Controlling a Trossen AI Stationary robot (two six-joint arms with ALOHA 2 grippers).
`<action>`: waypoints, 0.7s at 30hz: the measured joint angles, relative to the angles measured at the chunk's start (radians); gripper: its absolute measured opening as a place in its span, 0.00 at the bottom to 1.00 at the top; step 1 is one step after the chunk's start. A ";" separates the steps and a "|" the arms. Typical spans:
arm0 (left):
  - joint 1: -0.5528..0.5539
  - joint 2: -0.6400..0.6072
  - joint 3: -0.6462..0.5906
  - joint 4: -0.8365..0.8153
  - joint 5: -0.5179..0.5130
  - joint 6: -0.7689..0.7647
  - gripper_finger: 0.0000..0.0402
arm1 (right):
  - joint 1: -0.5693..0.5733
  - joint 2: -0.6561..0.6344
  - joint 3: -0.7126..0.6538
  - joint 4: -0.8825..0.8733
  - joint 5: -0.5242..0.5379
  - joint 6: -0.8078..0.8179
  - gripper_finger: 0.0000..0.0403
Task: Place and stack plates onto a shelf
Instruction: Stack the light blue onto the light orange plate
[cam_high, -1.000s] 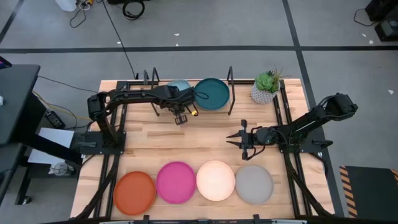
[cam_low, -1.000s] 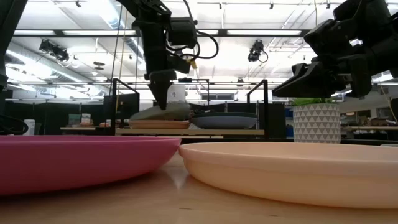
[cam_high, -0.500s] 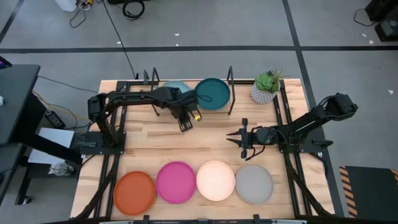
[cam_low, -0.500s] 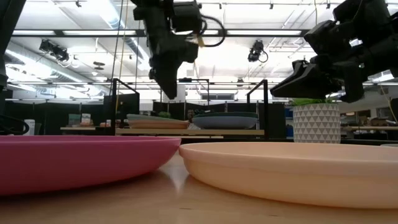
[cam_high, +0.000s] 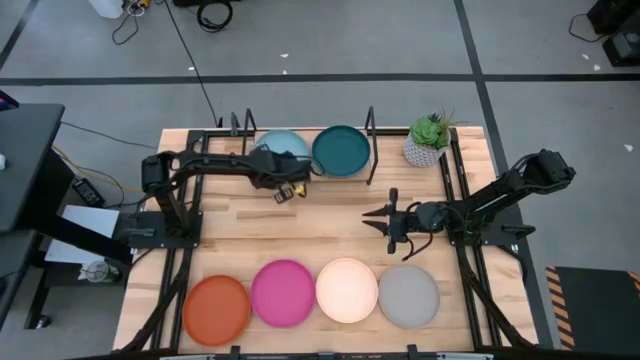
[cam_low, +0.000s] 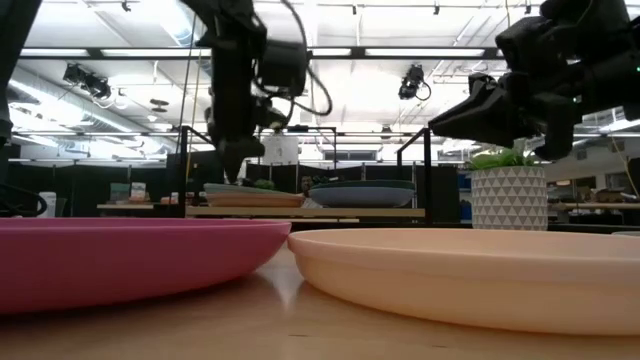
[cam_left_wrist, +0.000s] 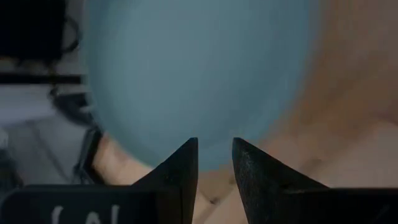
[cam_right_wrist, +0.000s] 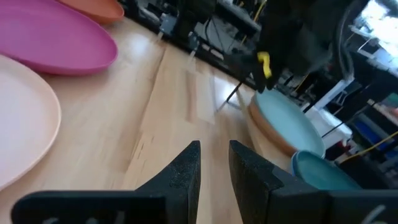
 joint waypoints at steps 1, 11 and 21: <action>0.021 0.000 -0.002 0.002 -0.013 -0.013 0.27 | -0.001 0.000 0.000 0.014 0.000 -0.009 0.22; 0.205 0.000 0.000 -0.003 0.100 -0.014 0.21 | -0.018 0.000 0.000 0.028 -0.006 -0.026 0.22; 0.226 -0.002 0.001 -0.014 0.176 0.041 0.19 | -0.020 0.000 0.000 0.004 -0.009 0.009 0.22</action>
